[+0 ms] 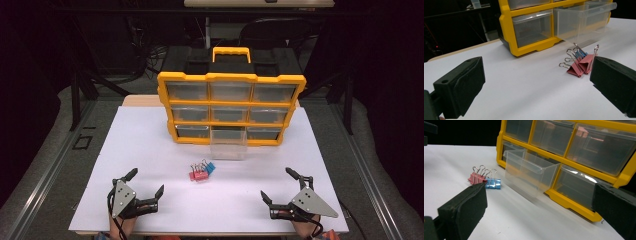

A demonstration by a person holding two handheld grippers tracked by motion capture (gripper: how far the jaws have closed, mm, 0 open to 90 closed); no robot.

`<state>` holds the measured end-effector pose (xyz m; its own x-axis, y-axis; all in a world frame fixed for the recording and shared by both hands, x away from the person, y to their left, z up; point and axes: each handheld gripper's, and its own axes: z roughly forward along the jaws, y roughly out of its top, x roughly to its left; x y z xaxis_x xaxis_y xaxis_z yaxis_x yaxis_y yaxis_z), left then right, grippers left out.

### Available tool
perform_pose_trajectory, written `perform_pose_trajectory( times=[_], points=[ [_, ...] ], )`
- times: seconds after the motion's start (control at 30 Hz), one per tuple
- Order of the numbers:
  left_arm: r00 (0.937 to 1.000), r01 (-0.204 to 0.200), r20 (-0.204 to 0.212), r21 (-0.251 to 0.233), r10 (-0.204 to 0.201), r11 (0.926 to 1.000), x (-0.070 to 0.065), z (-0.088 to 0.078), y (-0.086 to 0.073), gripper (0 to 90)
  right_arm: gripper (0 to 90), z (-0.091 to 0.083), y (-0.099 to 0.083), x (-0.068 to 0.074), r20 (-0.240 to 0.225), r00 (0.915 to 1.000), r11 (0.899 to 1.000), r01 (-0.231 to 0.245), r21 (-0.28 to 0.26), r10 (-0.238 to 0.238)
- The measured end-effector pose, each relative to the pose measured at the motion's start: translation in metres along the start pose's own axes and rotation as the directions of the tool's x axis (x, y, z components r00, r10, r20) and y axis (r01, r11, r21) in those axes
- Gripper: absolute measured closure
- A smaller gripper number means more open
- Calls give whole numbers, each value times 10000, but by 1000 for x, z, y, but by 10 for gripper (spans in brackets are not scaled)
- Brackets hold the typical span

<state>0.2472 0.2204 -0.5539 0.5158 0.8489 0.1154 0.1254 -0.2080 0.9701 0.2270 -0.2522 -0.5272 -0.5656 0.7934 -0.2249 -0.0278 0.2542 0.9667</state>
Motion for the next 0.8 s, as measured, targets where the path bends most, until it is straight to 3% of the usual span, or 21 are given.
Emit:
perform_pose_trajectory(
  times=[0.5, 0.8],
  points=[
    [9995, -107, 299, 399, 96, 9991, -5, 12, 4, 0, 0, 8, -5, -3, -397, 9992, 9993, -59, 375, 74],
    [9959, -54, 905, 816, -20, 9966, -11, 30, 10, 0, 0, 11, -6, -4, -463, 9989, 9990, -59, 448, 80]
  ],
)
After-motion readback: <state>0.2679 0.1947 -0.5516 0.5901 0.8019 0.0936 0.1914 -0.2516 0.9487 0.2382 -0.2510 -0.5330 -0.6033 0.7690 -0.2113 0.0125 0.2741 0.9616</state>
